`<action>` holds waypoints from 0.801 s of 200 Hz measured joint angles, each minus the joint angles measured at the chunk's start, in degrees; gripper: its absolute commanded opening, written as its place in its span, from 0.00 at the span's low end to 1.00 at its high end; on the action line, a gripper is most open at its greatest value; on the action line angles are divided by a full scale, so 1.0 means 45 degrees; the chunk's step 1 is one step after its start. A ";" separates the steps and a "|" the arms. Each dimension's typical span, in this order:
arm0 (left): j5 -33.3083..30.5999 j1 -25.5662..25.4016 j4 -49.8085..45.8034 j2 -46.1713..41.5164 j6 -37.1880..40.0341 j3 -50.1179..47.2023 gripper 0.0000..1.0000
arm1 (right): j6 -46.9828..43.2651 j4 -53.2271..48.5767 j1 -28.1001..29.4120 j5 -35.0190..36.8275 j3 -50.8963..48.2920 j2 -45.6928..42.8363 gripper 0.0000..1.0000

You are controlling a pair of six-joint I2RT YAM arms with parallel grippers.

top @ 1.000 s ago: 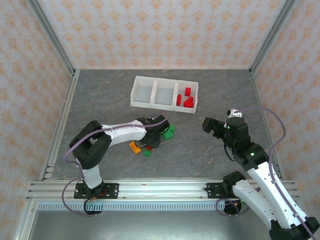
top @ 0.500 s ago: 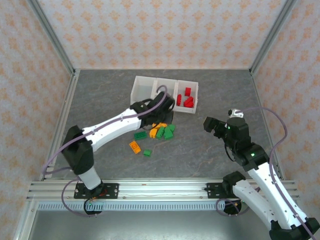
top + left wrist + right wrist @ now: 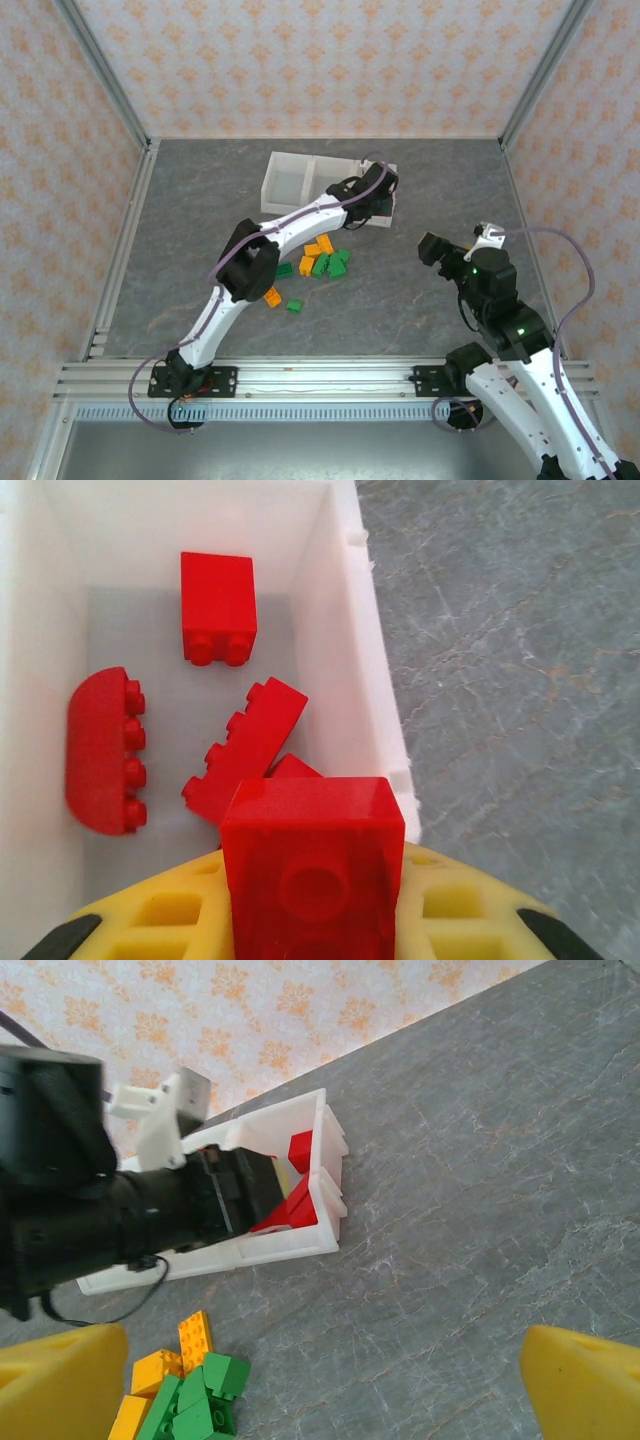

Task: Sort the legos into containers by color
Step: Place the lego in the container.

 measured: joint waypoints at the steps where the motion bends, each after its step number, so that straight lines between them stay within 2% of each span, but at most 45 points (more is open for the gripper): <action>1: -0.0015 0.0000 0.0015 0.0029 0.0000 0.0010 0.14 | 0.0000 0.0000 0.0000 0.0005 0.0000 0.0000 1.00; 28: -0.0398 0.0175 0.0525 0.0607 -0.0092 0.0408 0.15 | 0.0000 0.0000 0.0000 0.0015 0.0000 -0.0024 1.00; 64: -0.0787 0.0588 0.1083 0.0758 -0.0092 0.1122 0.27 | 0.0000 0.0000 0.0000 0.0015 0.0000 -0.0024 1.00; 86: -0.0874 0.0831 0.1477 0.0772 -0.0087 0.1540 0.30 | 0.0000 0.0000 0.0000 0.0015 0.0000 -0.0024 1.00; 107: -0.0874 0.0942 0.1739 0.0869 -0.0092 0.1841 0.42 | 0.0000 0.0000 0.0000 0.0015 0.0000 -0.0024 1.00; 121: -0.0865 0.0976 0.1904 0.0957 -0.0068 0.1889 0.62 | 0.0000 0.0000 0.0000 0.0015 0.0000 -0.0024 1.00; 137: -0.0855 0.0991 0.2103 0.1166 0.0131 0.1889 0.77 | 0.0000 0.0000 0.0000 0.0015 0.0000 -0.0024 1.00; 160: -0.0806 0.1001 0.2390 0.1540 0.0112 0.1889 0.84 | 0.0000 0.0000 0.0000 0.0015 0.0000 -0.0024 1.00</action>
